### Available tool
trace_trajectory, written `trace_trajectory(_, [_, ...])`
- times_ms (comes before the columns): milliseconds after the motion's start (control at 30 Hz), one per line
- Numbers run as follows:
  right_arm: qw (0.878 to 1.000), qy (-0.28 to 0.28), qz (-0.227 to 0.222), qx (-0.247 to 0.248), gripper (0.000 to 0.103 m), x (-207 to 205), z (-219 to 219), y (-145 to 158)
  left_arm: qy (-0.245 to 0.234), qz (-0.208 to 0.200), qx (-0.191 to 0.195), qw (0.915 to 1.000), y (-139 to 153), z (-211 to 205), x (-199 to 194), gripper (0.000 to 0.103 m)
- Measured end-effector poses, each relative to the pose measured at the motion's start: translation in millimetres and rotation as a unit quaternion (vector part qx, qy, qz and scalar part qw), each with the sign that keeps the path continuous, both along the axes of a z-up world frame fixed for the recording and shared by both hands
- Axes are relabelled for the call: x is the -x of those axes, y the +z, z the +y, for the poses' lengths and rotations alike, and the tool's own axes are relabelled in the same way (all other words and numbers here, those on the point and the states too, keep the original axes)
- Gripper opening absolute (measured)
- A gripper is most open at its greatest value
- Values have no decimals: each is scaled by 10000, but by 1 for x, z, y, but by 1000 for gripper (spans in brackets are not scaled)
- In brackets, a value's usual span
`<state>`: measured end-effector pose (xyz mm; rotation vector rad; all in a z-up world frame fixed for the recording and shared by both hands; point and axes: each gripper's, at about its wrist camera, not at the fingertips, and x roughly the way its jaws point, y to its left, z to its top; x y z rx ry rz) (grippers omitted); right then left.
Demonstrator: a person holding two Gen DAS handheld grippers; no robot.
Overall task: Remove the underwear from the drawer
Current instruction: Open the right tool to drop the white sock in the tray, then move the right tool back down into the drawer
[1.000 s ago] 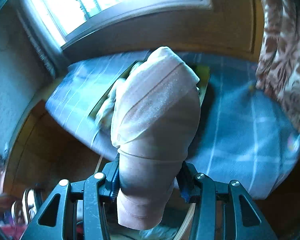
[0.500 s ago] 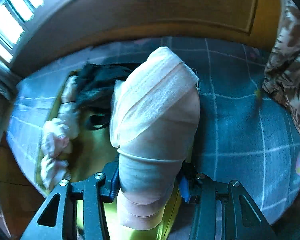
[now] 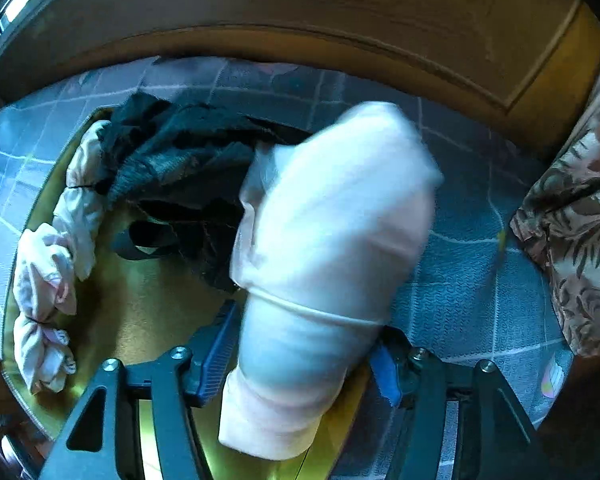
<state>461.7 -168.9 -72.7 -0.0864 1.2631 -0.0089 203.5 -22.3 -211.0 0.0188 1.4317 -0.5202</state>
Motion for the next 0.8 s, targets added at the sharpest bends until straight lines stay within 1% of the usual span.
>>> trace_trajectory(33, [9999,-44,-83,-98,64,3,-3,6,-1,-1,-2,10000,2,-1,1,23])
trace_trajectory(100, [9990,-185,-256,-319,69,8,-11,18,-4,0,-3,10000,1,0,0,23])
trace_trajectory(133, [9985,-249,-348,-347,72,11,-14,24,-1,0,-1,10000,2,-1,1,24])
trace_trajectory(233, [9972,-269,-594,-378,72,21,-19,40,-4,-2,-7,10000,1,-1,0,23])
trace_trajectory(333, [9956,-220,-773,-481,72,42,-24,59,-3,-2,-9,10000,1,-1,0,23])
trace_trajectory(533, [9923,153,-994,-725,72,92,-17,68,0,0,-8,10000,2,-1,1,23])
trace_trajectory(700, [9878,716,-1174,-727,72,163,-1,69,0,3,-3,10000,2,-1,0,23])
trace_trajectory(800, [9844,1060,-1204,-731,72,206,8,62,-1,3,-4,10000,2,-1,0,23])
